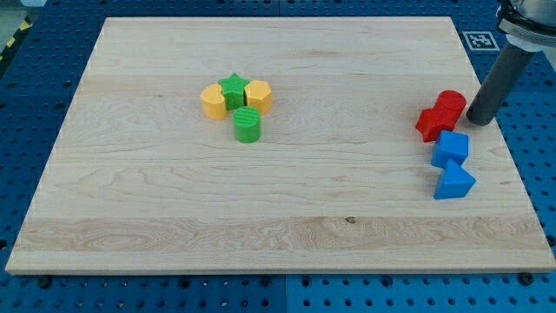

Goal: Slide red circle along with red star a bit right

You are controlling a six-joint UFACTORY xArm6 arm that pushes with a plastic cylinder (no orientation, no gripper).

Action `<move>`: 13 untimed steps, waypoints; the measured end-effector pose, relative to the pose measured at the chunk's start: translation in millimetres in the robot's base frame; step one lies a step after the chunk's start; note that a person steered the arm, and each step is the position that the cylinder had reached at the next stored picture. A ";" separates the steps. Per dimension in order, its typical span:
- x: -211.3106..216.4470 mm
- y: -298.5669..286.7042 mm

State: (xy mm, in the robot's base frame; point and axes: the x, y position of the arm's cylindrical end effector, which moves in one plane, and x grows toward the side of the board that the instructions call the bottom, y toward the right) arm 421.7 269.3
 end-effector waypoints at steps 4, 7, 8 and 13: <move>-4.8 -6.1; -11.2 -6.2; -11.2 -9.2; -25.4 -16.4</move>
